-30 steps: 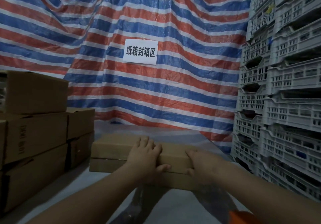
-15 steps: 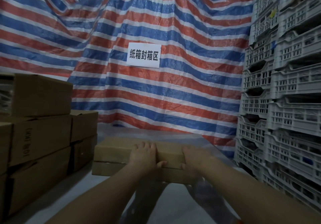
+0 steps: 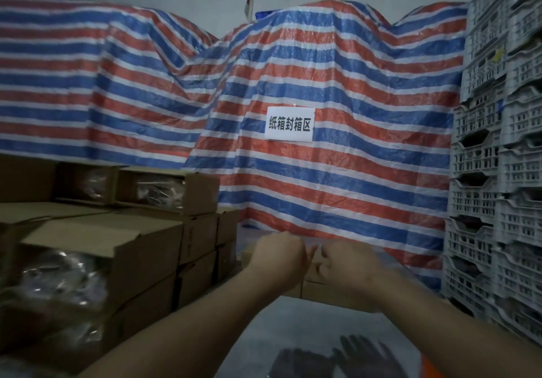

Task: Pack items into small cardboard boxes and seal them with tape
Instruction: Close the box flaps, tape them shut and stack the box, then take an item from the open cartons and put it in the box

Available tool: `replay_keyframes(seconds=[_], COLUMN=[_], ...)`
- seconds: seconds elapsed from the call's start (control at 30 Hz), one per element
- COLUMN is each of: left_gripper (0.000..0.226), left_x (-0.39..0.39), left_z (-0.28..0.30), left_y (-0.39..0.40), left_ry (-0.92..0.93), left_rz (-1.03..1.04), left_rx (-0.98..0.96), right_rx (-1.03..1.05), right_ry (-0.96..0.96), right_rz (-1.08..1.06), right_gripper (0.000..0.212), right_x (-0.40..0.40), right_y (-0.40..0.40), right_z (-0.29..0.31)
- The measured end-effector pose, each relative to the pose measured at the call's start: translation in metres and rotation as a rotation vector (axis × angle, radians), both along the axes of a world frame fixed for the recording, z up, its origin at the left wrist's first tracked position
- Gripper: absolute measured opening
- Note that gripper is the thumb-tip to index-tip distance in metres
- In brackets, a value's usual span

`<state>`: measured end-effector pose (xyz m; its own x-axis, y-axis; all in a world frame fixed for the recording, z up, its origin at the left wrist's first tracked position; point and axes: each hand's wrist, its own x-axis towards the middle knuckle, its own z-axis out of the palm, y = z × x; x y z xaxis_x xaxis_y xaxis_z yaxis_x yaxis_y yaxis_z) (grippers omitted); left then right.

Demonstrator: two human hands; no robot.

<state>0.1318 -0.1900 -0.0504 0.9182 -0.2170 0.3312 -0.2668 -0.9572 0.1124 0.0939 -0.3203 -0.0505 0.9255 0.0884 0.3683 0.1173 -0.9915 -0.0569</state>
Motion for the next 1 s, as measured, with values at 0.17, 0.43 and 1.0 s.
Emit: replay_keyframes(seconds=[0.17, 0.43, 1.0], left_gripper=[0.032, 0.043, 0.019], left_x=[-0.079, -0.175, -0.094], left_z=[0.021, 0.035, 0.042], left_y=[0.057, 0.153, 0.506], left_ry=[-0.200, -0.346, -0.541], left_rz=[-0.041, -0.006, 0.614], left_rx=[-0.029, -0.118, -0.281], right_rx=[-0.066, -0.074, 0.326], right_ry=[-0.057, -0.058, -0.073], right_rz=[0.059, 0.202, 0.664], right_gripper=[0.018, 0.032, 0.042], right_x=[-0.053, -0.109, 0.006], right_y=[0.049, 0.116, 0.404], right_z=[0.012, 0.014, 0.074])
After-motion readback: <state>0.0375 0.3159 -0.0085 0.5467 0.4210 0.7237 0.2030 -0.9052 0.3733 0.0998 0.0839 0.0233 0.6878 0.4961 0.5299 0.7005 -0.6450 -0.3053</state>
